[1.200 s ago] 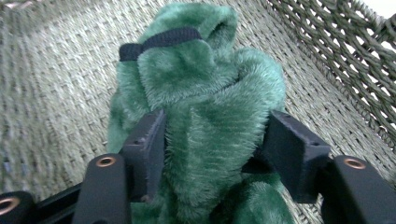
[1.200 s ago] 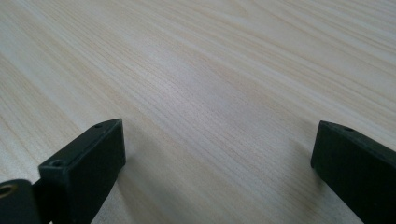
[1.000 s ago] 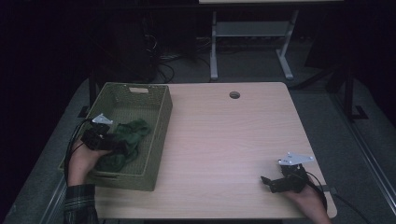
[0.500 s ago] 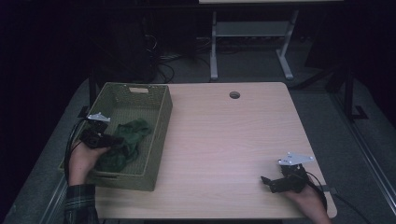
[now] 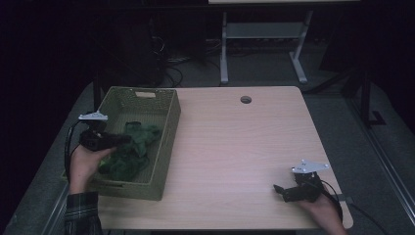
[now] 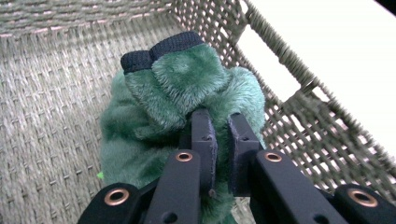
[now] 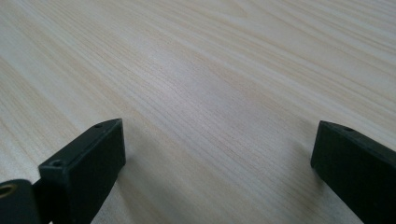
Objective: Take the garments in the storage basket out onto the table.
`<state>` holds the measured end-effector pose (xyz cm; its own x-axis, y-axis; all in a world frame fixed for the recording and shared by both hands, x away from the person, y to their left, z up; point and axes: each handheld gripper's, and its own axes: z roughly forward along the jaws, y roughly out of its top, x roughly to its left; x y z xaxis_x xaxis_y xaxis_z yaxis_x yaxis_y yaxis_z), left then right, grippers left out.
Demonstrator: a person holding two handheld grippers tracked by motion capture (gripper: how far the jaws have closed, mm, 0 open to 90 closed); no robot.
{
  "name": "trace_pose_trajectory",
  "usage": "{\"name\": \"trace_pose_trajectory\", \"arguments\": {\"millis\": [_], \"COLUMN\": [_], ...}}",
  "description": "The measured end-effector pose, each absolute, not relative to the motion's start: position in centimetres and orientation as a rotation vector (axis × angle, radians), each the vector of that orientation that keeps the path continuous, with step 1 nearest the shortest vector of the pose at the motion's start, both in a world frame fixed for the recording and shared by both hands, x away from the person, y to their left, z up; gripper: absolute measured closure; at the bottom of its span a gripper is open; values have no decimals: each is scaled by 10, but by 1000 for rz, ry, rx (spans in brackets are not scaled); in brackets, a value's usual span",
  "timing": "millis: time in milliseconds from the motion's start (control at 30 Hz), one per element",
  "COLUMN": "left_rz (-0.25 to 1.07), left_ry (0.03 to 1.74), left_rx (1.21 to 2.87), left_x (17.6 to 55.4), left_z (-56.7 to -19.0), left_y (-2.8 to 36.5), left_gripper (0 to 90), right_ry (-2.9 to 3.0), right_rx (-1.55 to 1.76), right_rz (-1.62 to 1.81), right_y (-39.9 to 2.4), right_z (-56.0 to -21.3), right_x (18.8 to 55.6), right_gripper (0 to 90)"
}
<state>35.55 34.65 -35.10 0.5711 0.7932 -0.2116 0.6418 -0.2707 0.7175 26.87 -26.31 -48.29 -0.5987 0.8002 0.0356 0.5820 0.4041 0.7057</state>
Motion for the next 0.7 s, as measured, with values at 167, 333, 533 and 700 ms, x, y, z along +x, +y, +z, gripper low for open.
{"name": "trace_pose_trajectory", "arguments": {"millis": [167, 333, 533, 700], "left_rz": [238, 246, 262, 280], "left_ry": [1132, 1115, 1090, 1065], "left_rx": [1980, 1970, 1955, 1935], "left_x": [356, 357, 360, 361], "left_z": [-342, -330, -313, -296], "left_y": [344, 342, 336, 333], "left_gripper": [833, 833, 834, 833], "right_ry": [2356, 2355, 2354, 2353], "right_rx": [1202, 1204, 1203, 1204], "right_rz": [999, 998, 997, 997], "right_y": [-263, -263, -263, -263], "right_z": [-483, -483, -483, -483], "right_x": [269, 269, 269, 269], "right_gripper": [26, 26, 26, 26]}}
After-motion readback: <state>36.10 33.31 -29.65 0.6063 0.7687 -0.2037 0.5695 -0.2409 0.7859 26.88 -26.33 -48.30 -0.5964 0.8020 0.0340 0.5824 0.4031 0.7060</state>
